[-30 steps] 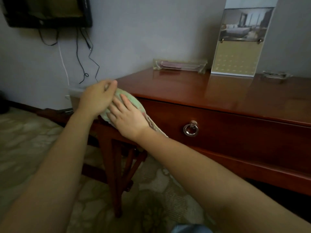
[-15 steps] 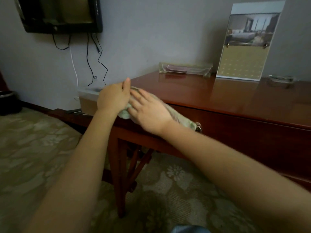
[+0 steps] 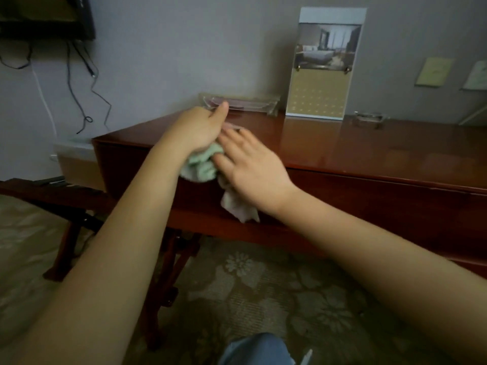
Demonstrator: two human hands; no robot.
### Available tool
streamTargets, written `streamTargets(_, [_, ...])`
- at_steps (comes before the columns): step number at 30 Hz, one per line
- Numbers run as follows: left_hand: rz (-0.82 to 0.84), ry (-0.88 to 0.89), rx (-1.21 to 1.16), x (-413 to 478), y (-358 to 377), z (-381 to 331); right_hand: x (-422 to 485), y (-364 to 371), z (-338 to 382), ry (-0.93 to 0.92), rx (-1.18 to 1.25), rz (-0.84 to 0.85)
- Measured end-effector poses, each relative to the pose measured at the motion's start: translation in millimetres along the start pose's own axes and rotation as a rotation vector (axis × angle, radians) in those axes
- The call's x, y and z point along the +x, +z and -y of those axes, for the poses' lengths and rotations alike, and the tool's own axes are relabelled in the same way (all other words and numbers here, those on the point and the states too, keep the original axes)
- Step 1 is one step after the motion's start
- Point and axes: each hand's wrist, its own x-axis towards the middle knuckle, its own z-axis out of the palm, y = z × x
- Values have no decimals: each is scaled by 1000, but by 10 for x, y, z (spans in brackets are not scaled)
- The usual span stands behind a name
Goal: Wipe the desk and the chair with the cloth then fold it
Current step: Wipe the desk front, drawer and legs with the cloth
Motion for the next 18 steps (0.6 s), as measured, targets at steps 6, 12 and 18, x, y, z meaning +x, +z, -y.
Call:
streamTargets(6, [-6,78,38,-44,379,-230,-897,-374,-638,238,-40,-63])
streamTargets(12, [-51,161,256,-181,667,-492,-2312,-683,-894,172,-153,49])
streamTargets(18, [-37,250,255,-265,809,-688,-2488,-646,-612,239,-88,109])
